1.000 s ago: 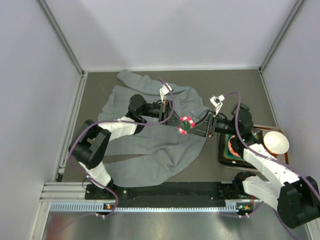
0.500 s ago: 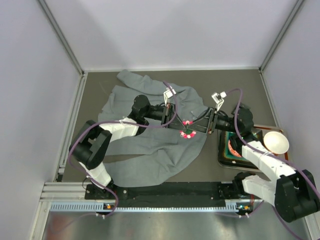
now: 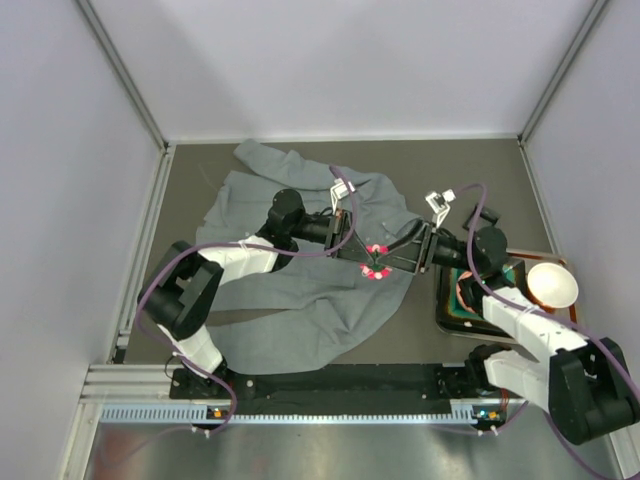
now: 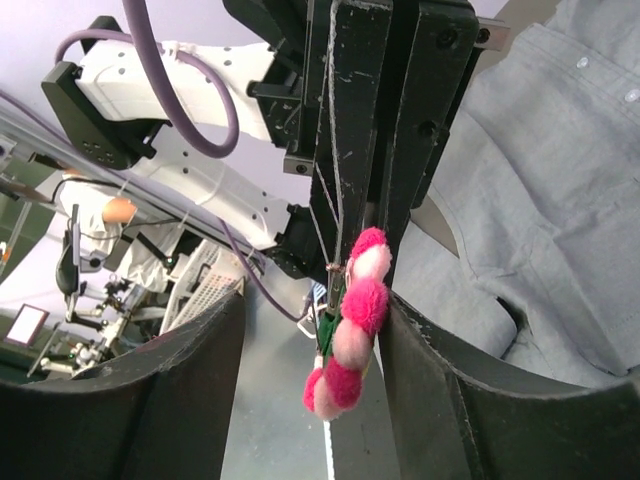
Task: Remove the brooch from the garment
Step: Pass from the left arm to the right
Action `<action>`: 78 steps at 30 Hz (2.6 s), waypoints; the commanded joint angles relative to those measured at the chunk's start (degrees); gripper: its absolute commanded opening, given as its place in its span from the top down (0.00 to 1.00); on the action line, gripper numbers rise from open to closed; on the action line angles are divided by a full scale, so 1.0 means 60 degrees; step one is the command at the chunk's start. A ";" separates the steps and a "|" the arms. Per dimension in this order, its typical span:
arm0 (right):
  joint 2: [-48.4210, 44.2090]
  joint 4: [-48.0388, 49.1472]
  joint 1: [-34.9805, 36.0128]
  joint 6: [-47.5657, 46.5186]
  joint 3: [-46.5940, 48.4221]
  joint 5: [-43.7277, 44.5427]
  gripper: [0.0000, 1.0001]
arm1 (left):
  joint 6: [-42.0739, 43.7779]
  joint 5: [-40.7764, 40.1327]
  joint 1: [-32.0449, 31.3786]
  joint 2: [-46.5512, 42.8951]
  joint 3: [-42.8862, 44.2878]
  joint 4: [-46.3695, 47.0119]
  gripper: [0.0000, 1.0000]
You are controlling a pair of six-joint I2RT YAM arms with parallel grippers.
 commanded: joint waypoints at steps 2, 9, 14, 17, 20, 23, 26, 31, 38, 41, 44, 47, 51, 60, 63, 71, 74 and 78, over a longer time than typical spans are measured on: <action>-0.0267 0.0943 0.0007 0.0238 -0.0502 -0.0142 0.45 | 0.0580 -0.0486 -0.0008 -0.0557 0.0360 -0.0409 1.00; -0.0384 0.2188 -0.0477 0.1117 -0.0943 -0.0288 0.58 | 0.1019 -0.0690 -0.0008 -0.0761 0.0403 -0.1242 1.00; -0.0575 0.2042 -0.0491 0.0971 -0.1089 -0.0303 0.69 | 0.1531 -0.0968 -0.0008 -0.0952 0.0536 -0.2049 1.00; -0.0648 0.2175 -0.0491 0.1059 -0.1119 -0.0348 0.70 | 0.1649 -0.1071 -0.0008 -0.0967 0.0638 -0.2314 1.00; -0.0677 0.2249 -0.0492 0.1088 -0.1031 -0.0435 0.74 | 0.1649 -0.1028 -0.0008 -0.0908 0.0653 -0.2314 1.00; -0.0678 0.2059 -0.0477 0.1030 -0.0972 -0.0377 0.81 | 0.1810 -0.1086 -0.0008 -0.0923 0.0726 -0.2649 1.00; -0.0634 0.2116 -0.0491 0.1030 -0.0987 -0.0406 0.89 | 0.2073 -0.1290 -0.0008 -0.0938 0.0886 -0.3263 1.00; -0.0604 0.2599 -0.0506 0.1307 -0.1060 -0.0406 0.76 | 0.2118 -0.1774 -0.0022 -0.0996 0.0946 -0.3721 1.00; -0.0970 0.2043 -0.0812 0.1073 -0.1206 -0.0435 0.64 | 0.2441 -0.1716 0.0080 -0.0981 0.1034 -0.4175 1.00; -0.1000 0.2393 -0.1047 0.1292 -0.1338 -0.0552 0.72 | 0.2396 -0.1599 0.0095 -0.1011 0.1019 -0.4072 1.00; -0.0956 0.2642 -0.1077 0.1454 -0.1353 -0.0596 0.73 | 0.2382 -0.1496 0.0109 -0.0909 0.1019 -0.4043 1.00; -0.0868 0.2761 -0.1092 0.1513 -0.1324 -0.0684 0.74 | 0.2352 -0.1482 0.0153 -0.0879 0.1004 -0.4013 1.00; -0.0722 0.2965 -0.1092 0.1630 -0.1280 -0.0772 0.89 | 0.2236 -0.1496 0.0139 -0.0806 0.1092 -0.4014 1.00; -0.0926 0.1754 -0.1077 0.1104 -0.1177 -0.0392 1.00 | 0.2322 -0.2301 0.0124 -0.1113 0.1151 -0.4801 0.72; -0.1364 0.0947 -0.1077 0.0504 -0.1090 -0.0128 1.00 | 0.2572 -0.2652 0.0124 -0.1347 0.1253 -0.5301 0.68; -0.2288 -0.1660 -0.1034 -0.0873 -0.0797 0.0692 1.00 | 0.2747 -0.3635 0.0051 -0.1670 0.1516 -0.6078 0.52; -0.2333 -0.1868 -0.0960 -0.1006 -0.0811 0.0853 1.00 | 0.2704 -0.3620 -0.0037 -0.1626 0.1590 -0.6035 0.50; -0.2362 -0.1956 -0.0931 -0.1036 -0.0811 0.1044 1.00 | 0.2762 -0.3547 -0.0227 -0.1626 0.1591 -0.6079 0.41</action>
